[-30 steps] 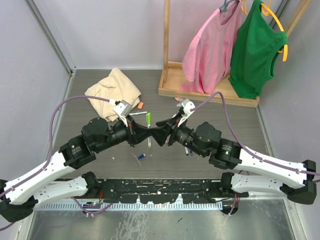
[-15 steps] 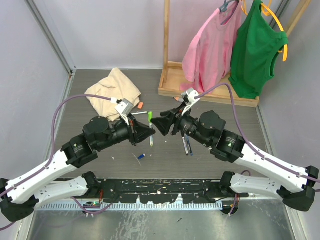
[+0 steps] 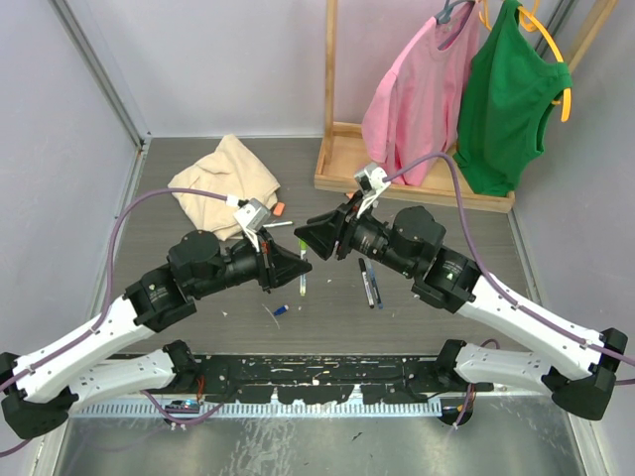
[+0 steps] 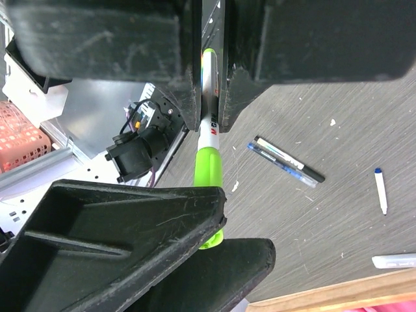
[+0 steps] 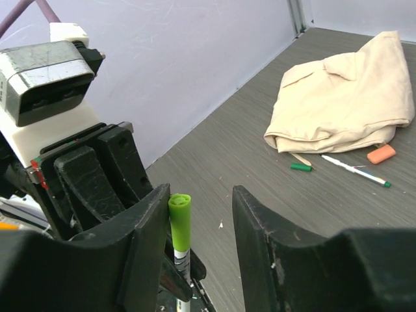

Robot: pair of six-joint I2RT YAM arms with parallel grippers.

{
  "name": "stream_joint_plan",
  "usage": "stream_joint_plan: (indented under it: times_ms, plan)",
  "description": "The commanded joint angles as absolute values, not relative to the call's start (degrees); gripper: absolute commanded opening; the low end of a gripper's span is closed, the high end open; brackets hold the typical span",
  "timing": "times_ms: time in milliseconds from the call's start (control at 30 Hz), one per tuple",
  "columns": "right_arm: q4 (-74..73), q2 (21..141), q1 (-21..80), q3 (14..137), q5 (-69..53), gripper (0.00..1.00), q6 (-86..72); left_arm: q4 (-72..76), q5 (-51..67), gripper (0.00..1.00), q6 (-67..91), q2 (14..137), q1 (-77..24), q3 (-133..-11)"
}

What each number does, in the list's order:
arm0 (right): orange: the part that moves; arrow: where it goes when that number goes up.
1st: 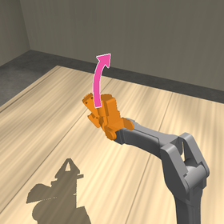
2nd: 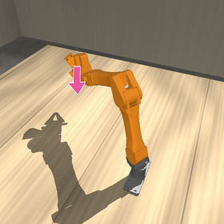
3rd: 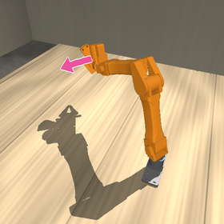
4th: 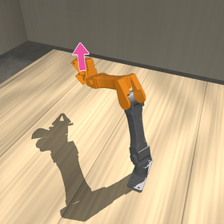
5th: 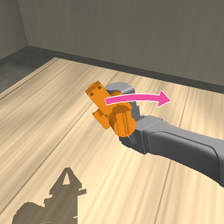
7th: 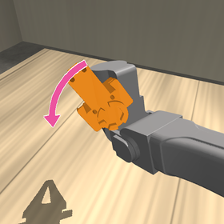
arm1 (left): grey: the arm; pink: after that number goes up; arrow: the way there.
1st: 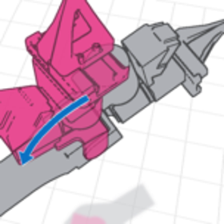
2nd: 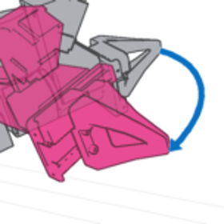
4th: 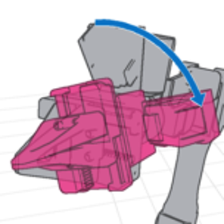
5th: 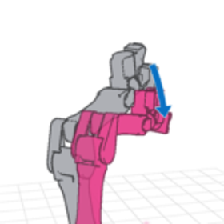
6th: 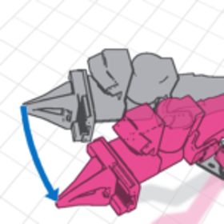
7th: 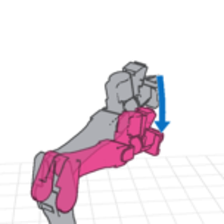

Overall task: Insert the pens into the pen caps
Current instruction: Press the pen cap onto the pen.

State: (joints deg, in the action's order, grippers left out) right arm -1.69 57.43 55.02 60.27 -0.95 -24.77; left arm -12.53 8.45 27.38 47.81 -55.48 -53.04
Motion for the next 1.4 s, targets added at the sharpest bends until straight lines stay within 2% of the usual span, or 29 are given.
stream_joint_plan:
  times_ms: [0,167,300,433,733,1033,1200,1367]
  plan:
    - [2.1,57.4,54.2,62.3,-4.1,0.46,-25.8,-8.6,10.6,0.0,26.1,47.4,-55.3,-53.1]
    - [3.0,56.5,53.9,60.5,-4.5,0.37,-25.8,-8.6,10.7,0.0,25.9,47.8,-55.4,-53.2]
    - [3.0,56.1,53.8,59.1,-6.0,0.22,-25.9,-8.5,10.5,0.0,25.6,48.4,-55.3,-54.1]
    - [2.9,55.1,53.8,56.4,-6.2,0.01,-26.4,-8.9,5.7,0.0,26.7,48.3,-55.3,-55.3]
    - [-3.4,51.4,56.5,49.2,3.2,0.0,-27.2,-7.5,1.0,0.0,27.7,47.6,-55.4,-62.4]
    - [-2.8,50.8,73.3,39.6,22.3,0.0,-34.4,-4.3,-1.6,0.0,26.6,49.0,-55.3,-65.8]
    - [-1.8,51.4,78.6,36.4,25.1,0.0,-38.3,-3.5,-1.4,0.0,26.7,49.9,-55.3,-66.8]
    - [1.6,53.7,80.0,34.8,22.3,0.0,-39.7,-2.4,-1.4,0.0,27.0,49.9,-55.3,-66.8]
